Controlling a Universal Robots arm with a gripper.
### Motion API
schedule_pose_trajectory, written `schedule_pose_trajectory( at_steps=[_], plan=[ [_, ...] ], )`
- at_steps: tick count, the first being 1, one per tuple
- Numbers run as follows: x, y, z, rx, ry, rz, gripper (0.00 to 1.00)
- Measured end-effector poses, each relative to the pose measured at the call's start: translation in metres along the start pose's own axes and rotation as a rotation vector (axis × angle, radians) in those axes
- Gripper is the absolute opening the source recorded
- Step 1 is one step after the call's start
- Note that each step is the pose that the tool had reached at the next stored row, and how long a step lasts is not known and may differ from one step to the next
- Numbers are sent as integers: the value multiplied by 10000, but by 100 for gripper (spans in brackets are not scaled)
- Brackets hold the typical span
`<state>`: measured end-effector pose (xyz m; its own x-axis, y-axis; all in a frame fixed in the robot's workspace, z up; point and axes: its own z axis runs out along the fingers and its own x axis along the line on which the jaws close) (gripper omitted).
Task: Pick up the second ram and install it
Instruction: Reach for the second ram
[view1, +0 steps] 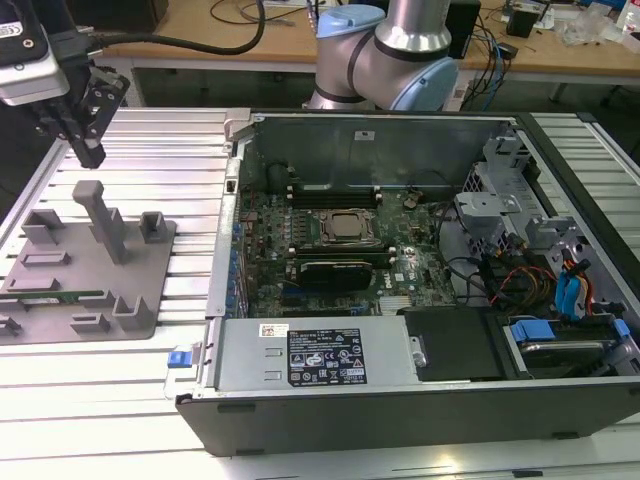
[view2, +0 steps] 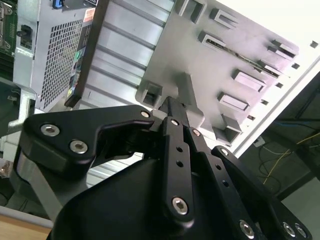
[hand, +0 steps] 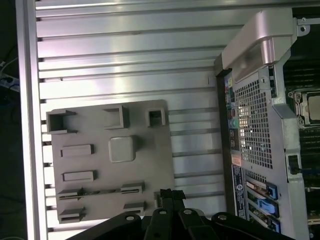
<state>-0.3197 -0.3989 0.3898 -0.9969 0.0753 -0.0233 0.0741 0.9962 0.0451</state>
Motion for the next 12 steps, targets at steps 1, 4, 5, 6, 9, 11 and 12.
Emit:
schedule_pose_trajectory(
  at_steps=[1, 4, 5, 6, 9, 11, 12],
  plan=[
    [14, -1, 0, 0, 0, 0, 8],
    [103, -8, 6, 0, 0, 1, 8],
    [121, -10, 9, 0, 0, 1, 8],
    [182, -18, 20, 1, 0, 0, 8],
    [298, -35, 38, 0, 0, -1, 8],
    [392, -51, 71, -1, -1, 1, 8],
    [418, -56, 82, 0, 0, 1, 8]
  ],
)
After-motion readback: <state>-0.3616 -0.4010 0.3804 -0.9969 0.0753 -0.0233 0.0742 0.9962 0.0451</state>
